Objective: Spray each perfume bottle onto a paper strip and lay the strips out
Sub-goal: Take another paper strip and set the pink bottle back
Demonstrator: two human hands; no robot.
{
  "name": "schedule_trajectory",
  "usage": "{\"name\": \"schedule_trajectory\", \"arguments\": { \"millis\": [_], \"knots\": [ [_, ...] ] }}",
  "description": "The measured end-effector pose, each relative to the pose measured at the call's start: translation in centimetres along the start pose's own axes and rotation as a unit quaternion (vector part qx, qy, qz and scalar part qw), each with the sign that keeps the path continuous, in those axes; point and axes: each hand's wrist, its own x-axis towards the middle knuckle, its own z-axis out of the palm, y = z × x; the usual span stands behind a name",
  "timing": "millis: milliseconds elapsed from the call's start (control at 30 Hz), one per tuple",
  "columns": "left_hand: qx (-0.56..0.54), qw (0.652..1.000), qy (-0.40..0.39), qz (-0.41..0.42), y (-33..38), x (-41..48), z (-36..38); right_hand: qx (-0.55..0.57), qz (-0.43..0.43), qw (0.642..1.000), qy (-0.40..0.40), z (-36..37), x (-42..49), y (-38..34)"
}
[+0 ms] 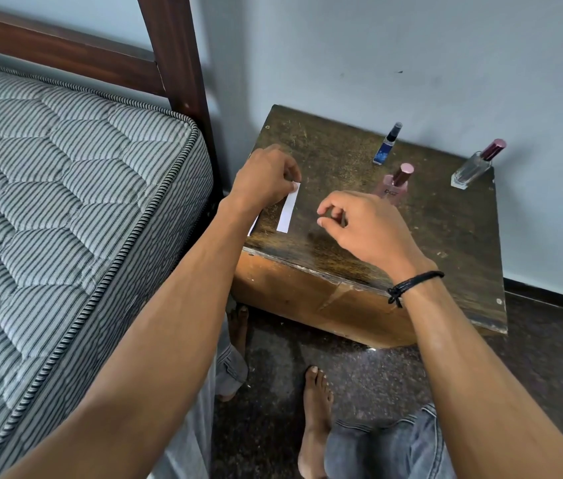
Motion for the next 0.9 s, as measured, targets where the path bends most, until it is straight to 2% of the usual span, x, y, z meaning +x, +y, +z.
{"name": "schedule_trajectory", "arguments": {
  "millis": [167,267,333,533,667,900],
  "knots": [
    [-0.023,1.0,-0.006,-0.008,0.2,0.0,-0.2,0.01,0.016,1.0,-0.009,0.0,0.2,0.2],
    [-0.086,0.995,-0.022,-0.034,0.6,0.0,-0.8,0.03,0.042,0.999,0.002,0.2,0.3,0.0],
    [-0.141,0.989,-0.019,-0.04,0.6,0.1,-1.2,0.08,0.088,0.992,0.026,0.5,0.5,-0.1],
    [-0.27,0.962,-0.036,-0.01,1.3,0.1,-1.6,0.29,0.217,0.926,0.11,0.5,1.4,-0.6],
    [-0.339,0.938,-0.062,0.03,2.2,-0.4,-2.0,0.402,0.242,0.873,0.133,-0.3,1.5,-1.1],
    [-0.392,0.914,-0.075,0.071,3.3,-0.9,-2.8,0.488,0.256,0.818,0.166,-1.2,1.5,-1.3]
  ]
}}
